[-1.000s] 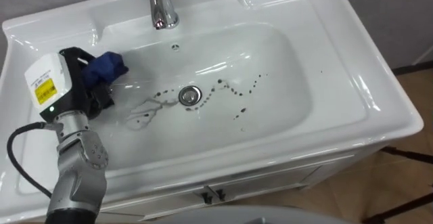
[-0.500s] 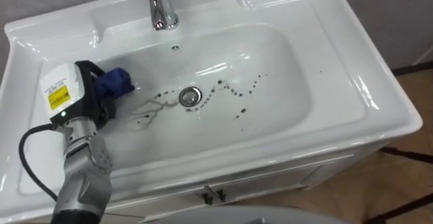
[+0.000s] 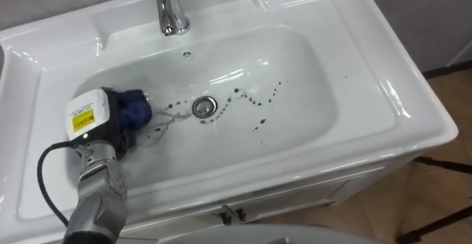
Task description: Wipe basin
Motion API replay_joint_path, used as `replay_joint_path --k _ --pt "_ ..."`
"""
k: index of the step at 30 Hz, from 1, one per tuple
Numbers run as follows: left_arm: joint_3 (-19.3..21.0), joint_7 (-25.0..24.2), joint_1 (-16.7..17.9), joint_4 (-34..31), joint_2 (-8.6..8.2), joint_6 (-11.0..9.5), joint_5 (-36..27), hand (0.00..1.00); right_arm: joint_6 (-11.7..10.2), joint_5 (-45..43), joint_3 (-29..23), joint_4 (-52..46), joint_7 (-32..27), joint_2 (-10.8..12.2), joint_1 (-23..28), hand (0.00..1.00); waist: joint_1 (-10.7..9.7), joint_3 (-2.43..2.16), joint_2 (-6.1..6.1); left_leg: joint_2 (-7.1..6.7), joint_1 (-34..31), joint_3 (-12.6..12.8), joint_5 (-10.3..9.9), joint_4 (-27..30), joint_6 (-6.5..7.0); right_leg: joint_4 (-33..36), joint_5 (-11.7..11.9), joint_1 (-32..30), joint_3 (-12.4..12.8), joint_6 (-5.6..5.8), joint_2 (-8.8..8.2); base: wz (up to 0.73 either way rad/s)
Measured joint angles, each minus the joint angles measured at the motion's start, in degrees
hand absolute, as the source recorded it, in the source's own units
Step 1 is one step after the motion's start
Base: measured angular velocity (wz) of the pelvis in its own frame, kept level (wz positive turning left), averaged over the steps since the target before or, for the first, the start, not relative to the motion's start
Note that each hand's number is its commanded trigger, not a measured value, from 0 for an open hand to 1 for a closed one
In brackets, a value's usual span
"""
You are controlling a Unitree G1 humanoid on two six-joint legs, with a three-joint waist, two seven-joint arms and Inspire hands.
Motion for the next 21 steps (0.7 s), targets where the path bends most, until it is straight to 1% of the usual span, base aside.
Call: replay_joint_path --k 4,6,8,10,14,16,19,21 --pt "-0.4 -1.62 -0.28 0.1 0.02 0.16 0.01 1.0 0.01 0.1 0.04 -0.38 -0.09 0.0 -0.01 0.0 -0.12 0.0 -0.01 0.01 -0.04 0.09 0.0 0.01 0.0 -0.03 0.0 -0.04 0.02 0.0 0.0 0.0" --pt "-1.58 -2.71 -0.47 0.16 0.29 0.99 0.05 1.0 0.16 0.12 0.06 -0.34 -0.52 0.01 0.02 0.0 -0.21 0.0 0.01 0.0 -0.04 0.08 0.0 0.01 0.0 -0.06 0.0 -0.05 0.04 0.01 0.02 0.0" --pt "-2.12 -3.6 -0.51 0.2 0.5 1.42 0.12 1.0 0.38 0.38 0.05 -0.14 -0.75 0.02 0.06 0.0 -0.81 -0.01 0.04 0.0 -0.01 0.08 -0.01 0.01 0.0 -0.06 0.0 -0.05 0.08 0.01 0.02 0.0" --pt "-2.63 -4.14 -0.79 0.96 0.92 1.52 0.54 1.0 0.55 0.36 0.02 -0.25 -1.15 0.04 -0.03 0.0 -1.04 0.0 0.04 0.0 0.01 0.08 0.0 0.01 0.0 -0.05 0.0 -0.04 0.2 0.0 0.03 -0.02" --pt "-2.69 -5.42 -1.35 1.84 0.98 1.71 0.32 1.0 0.62 0.35 -0.04 -0.28 -1.26 0.02 -0.04 0.0 -1.47 0.0 0.04 0.0 0.1 0.38 0.0 0.01 0.0 -0.06 0.0 -0.13 0.59 0.01 0.08 -0.03" --pt "-2.8 -5.43 -2.12 3.21 1.07 1.66 -0.28 1.0 0.63 0.39 -0.04 -0.3 -1.35 0.02 -0.06 0.0 -1.46 0.0 0.03 -0.01 0.24 0.48 0.0 -0.03 0.0 -0.07 -0.01 -0.06 0.79 0.01 0.1 -0.07" --pt "-3.23 -5.24 -4.73 7.58 1.06 1.23 -2.64 1.0 0.65 0.51 -0.05 -0.4 -1.83 0.03 0.01 0.0 -1.41 0.02 0.01 0.01 1.22 0.65 -0.01 -0.16 0.01 -0.09 -0.01 0.81 1.34 0.01 0.23 -0.11" --pt "-3.27 -5.22 -6.3 10.42 1.05 1.11 -4.02 1.0 0.59 0.53 -0.13 -1.2 -1.84 0.03 0.0 0.0 -1.36 0.01 0.03 0.08 1.82 1.1 -0.03 -0.19 0.03 -0.06 -0.01 1.05 2.26 0.01 0.42 -0.19"
